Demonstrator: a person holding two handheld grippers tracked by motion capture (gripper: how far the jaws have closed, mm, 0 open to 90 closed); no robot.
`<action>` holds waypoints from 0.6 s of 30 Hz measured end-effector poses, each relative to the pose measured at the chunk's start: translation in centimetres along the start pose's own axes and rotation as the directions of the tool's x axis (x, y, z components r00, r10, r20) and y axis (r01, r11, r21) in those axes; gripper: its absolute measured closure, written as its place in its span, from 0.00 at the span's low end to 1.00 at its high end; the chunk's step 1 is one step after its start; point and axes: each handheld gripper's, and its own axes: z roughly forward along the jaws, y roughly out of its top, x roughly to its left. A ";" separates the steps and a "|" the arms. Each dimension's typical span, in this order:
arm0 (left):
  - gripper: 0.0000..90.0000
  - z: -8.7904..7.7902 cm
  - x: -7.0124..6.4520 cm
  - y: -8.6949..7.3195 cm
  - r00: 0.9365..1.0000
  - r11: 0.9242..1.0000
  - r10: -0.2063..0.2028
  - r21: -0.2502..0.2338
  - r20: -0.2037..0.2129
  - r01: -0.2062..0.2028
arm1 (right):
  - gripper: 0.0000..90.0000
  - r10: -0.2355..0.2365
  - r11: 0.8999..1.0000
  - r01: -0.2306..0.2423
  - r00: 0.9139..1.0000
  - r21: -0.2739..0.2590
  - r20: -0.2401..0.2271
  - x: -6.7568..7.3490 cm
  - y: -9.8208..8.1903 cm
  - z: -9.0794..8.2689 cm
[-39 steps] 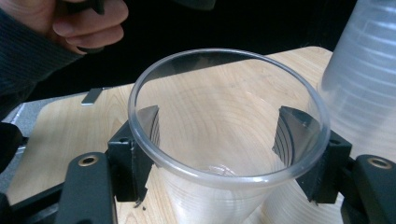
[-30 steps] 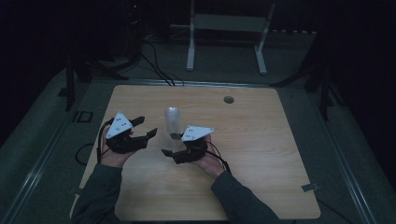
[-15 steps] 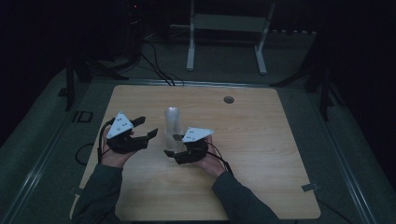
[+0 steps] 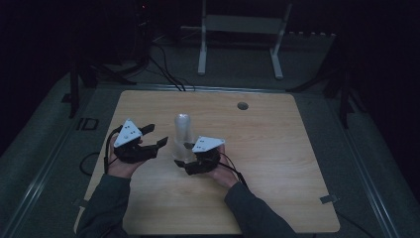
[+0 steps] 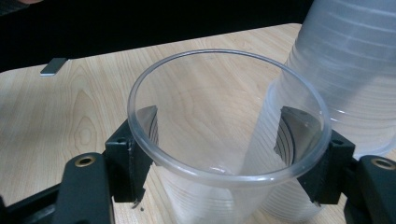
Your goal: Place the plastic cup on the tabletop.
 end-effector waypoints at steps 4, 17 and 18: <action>0.39 0.0 0.0 0.0 1.000 1.000 0.001 0.003 0.001 -0.001 | 0.33 -0.009 1.000 0.008 1.000 0.009 0.002 0.1 -0.1 0.2; 0.38 0.1 0.0 -0.1 1.000 1.000 -0.001 0.003 0.001 0.001 | 0.31 -0.011 1.000 0.012 1.000 0.027 -0.009 0.2 -0.5 0.4; 0.38 0.1 0.0 -0.1 1.000 1.000 0.000 0.005 0.001 0.000 | 0.31 -0.011 1.000 0.012 1.000 0.028 -0.009 0.2 -0.5 0.5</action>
